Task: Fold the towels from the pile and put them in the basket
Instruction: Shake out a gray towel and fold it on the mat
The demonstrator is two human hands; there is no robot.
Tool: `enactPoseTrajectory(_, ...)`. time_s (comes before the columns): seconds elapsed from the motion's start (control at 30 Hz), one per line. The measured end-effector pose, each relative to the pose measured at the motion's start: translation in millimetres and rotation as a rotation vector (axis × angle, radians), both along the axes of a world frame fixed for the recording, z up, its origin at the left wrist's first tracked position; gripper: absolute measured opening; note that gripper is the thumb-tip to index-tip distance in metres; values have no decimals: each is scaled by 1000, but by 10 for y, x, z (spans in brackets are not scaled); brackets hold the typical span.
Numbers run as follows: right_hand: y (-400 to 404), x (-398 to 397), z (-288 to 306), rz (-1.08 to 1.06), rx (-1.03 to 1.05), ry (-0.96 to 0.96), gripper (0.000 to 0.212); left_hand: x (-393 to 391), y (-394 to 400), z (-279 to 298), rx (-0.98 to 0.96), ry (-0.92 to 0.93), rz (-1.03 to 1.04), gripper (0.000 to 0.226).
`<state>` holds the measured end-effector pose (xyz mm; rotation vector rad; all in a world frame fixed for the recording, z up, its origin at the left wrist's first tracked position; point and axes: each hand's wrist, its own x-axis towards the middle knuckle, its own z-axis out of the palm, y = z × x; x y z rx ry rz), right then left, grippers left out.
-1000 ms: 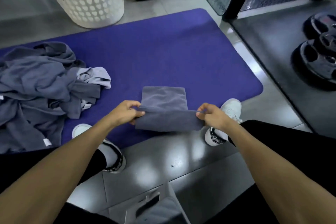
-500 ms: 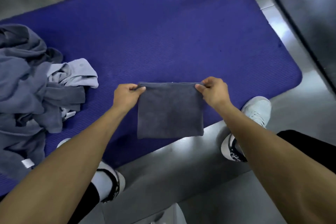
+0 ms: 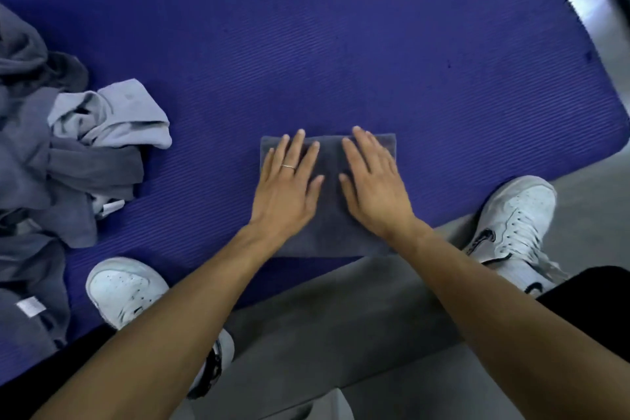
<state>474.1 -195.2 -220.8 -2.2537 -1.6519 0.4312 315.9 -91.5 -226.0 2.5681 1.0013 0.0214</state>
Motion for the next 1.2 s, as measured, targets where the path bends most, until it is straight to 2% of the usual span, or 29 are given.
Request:
enactPoseTrajectory(0.07,-119,5,-200,138,-81,-63,61,-32,-35,-181,11,140,-28,65)
enactPoseTrajectory(0.13,-243,106,-360,185,-122,-131,68,-142,9,-317,47,206,6,68)
enactPoseTrajectory(0.33,-245,213,-469,173,-75,-132,74,-221,105,-419,-14,166,13,69)
enactPoseTrajectory(0.5,-307,137,-386,132,-86,-90,65,-238,71,-294,-28,231,-1,66)
enactPoseTrajectory(0.57,-435,75,-297,97,-57,-39,58,-330,-25,-192,-69,168,-22,62)
enactPoseTrajectory(0.73,-1044,-156,-149,133,16,-11,45,-841,-442,-75,-66,-119,-243,45)
enactPoseTrajectory(0.87,-1275,-224,-106,102,-6,23,44,-1010,-547,-46,-144,-67,-214,49)
enactPoseTrajectory(1.07,-1179,-167,44,34,-38,133,39,-821,-390,192,-204,-53,-141,35)
enactPoseTrajectory(1.2,-1103,-71,147,97,-86,146,57,-640,-251,490,-338,-115,-11,16)
